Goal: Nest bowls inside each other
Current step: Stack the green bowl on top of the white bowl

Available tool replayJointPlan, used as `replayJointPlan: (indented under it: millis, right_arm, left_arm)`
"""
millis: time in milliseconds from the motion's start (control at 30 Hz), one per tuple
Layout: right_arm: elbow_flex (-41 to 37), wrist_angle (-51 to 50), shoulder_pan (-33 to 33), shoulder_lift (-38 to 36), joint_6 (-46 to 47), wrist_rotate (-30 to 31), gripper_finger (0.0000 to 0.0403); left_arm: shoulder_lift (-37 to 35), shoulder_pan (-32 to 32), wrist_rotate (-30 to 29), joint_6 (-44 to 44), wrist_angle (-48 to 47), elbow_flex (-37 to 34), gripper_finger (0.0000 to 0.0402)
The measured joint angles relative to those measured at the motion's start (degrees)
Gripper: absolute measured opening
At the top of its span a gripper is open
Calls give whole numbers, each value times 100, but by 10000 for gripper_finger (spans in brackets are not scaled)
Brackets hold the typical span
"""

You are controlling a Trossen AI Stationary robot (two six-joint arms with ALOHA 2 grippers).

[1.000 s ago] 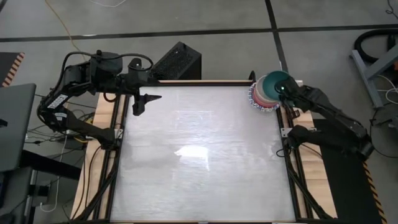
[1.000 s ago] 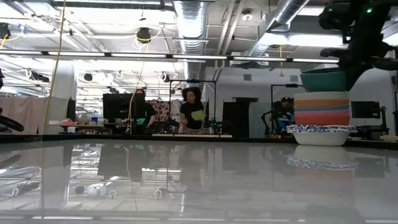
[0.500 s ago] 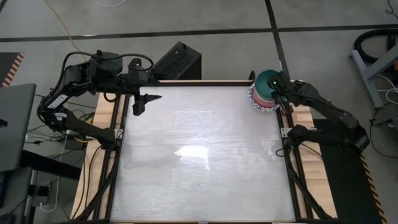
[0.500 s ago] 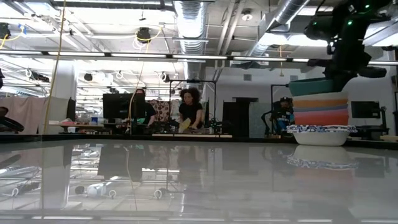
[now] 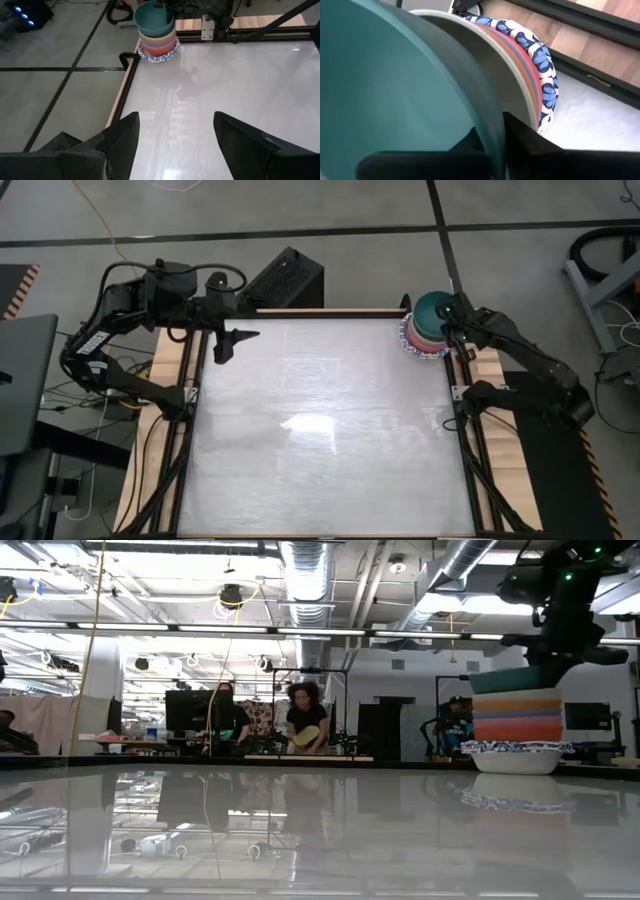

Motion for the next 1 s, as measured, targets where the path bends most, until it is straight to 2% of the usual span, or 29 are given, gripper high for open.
replayJointPlan:
  millis: [500,1000]
  right_arm:
    - [7,369,-112,-208,-413,-8,154]
    - [7,447,-145,-711,-813,-146,204]
  left_arm:
    - [2,283,55,107,73,0,245]
    - [2,284,210,181,138,0,245]
